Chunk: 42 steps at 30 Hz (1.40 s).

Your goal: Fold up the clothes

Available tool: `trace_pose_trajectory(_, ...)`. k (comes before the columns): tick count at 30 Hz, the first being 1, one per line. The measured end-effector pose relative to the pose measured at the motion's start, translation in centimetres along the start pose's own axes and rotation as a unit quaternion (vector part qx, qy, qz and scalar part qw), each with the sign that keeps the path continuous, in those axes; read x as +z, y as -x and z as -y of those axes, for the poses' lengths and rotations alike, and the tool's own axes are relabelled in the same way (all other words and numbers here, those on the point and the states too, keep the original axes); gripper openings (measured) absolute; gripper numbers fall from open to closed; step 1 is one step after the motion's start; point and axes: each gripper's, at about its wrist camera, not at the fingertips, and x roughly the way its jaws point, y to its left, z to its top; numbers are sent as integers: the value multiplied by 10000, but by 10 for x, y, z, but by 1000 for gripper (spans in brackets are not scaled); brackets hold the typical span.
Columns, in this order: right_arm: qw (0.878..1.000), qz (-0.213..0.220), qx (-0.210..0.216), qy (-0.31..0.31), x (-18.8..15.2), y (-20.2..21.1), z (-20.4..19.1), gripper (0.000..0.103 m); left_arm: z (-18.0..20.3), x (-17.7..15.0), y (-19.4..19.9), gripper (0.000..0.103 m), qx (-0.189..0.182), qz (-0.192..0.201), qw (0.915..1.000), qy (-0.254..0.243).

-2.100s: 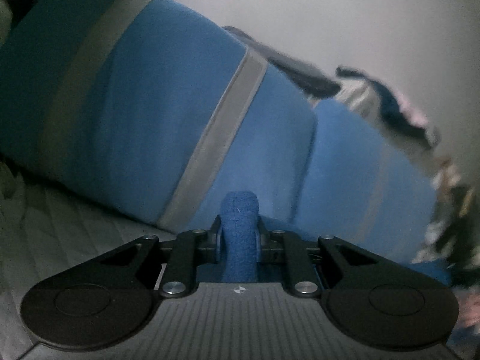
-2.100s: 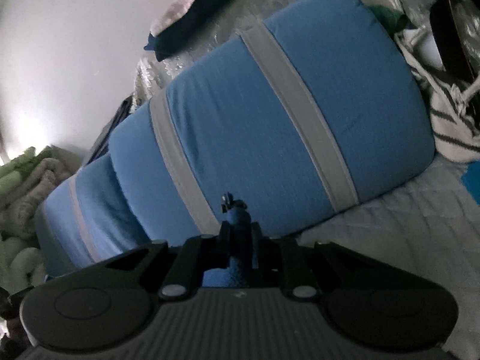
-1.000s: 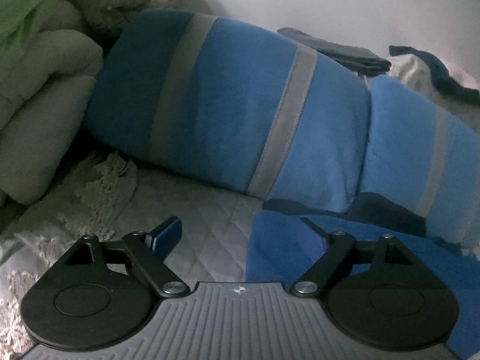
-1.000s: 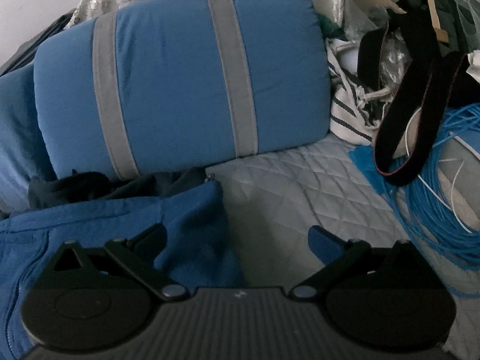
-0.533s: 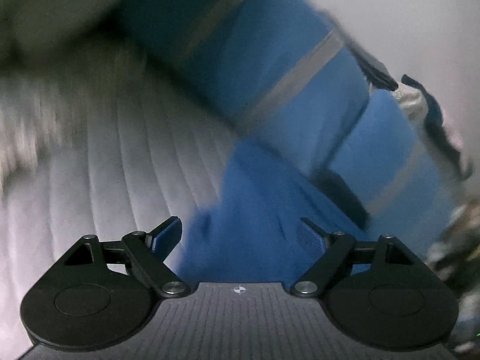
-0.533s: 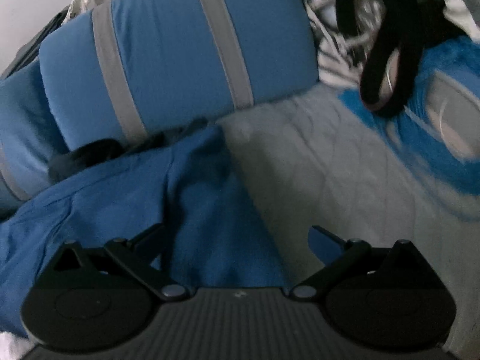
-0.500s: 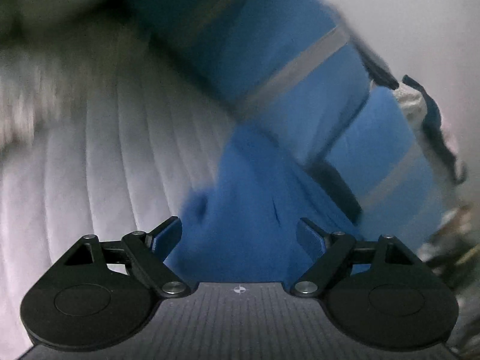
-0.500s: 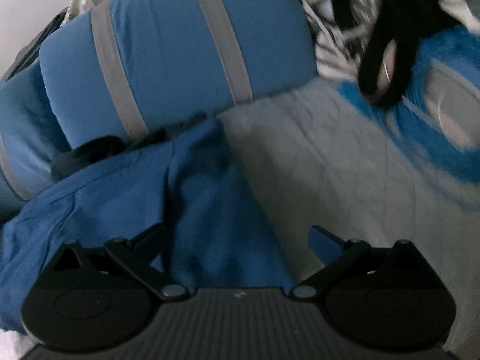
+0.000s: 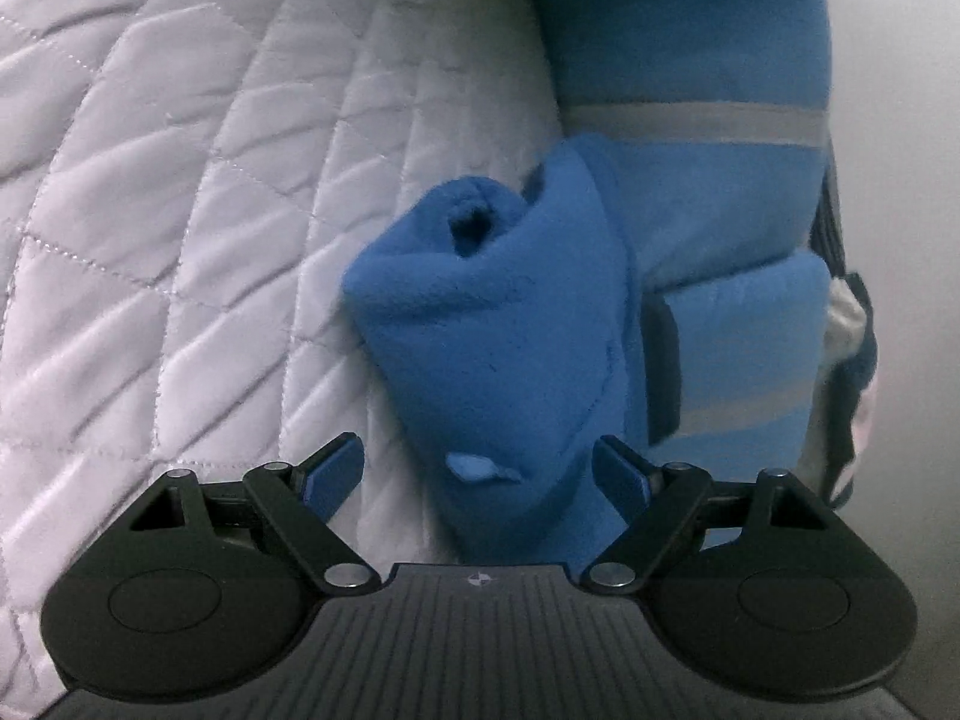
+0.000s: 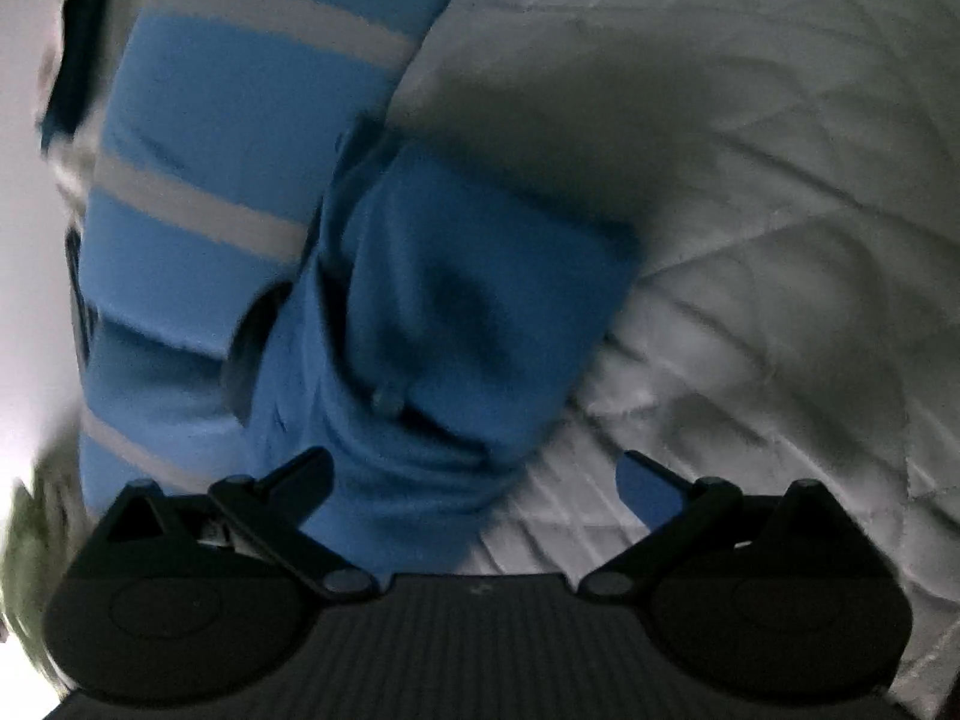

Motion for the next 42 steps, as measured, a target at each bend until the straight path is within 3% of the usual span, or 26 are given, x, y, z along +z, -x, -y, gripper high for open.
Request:
trace_pose_trajectory(10,9935,551,496,-869,6,-23,18,103,5,7,-19,84,-126,415,9990,108)
trace_pose_trajectory(17,9935,786,545,-624,15,-34,9,103,13,17,-39,85,-86,606,9978,267)
trace_pose_trajectory(26,9937,984,373,-381,15,-42,-2,101,13,22,-40,82,-108,406,9988,258)
trace_pose_trajectory(31,9946,900,357,-381,17,-40,0,101,13,19,-40,74,-8,453,9987,216)
trace_pose_trajectory(33,9947,879,355,-393,16,-38,1,101,11,19,-42,59,10,422,9988,236)
trace_pose_trajectory(34,9948,869,353,-398,16,-37,1,99,9,19,-44,47,15,390,9989,276)
trace_pose_trajectory(35,9949,862,328,-419,16,-37,1,97,7,20,-45,42,20,359,9989,316)
trace_pose_trajectory(36,9949,857,297,-443,16,-37,2,85,7,20,-46,38,35,338,9990,296)
trace_pose_trajectory(37,9949,812,262,-535,17,-38,4,61,8,20,-46,35,63,331,9992,232)
trace_pose_trajectory(38,9948,758,226,-641,17,-39,7,54,10,20,-45,33,99,334,9993,161)
trace_pose_trajectory(39,9953,725,184,-615,18,-39,7,39,11,19,-45,32,121,336,9993,145)
trace_pose_trajectory(42,9970,689,69,-337,18,-37,-1,30,12,20,-45,31,142,314,9993,147)
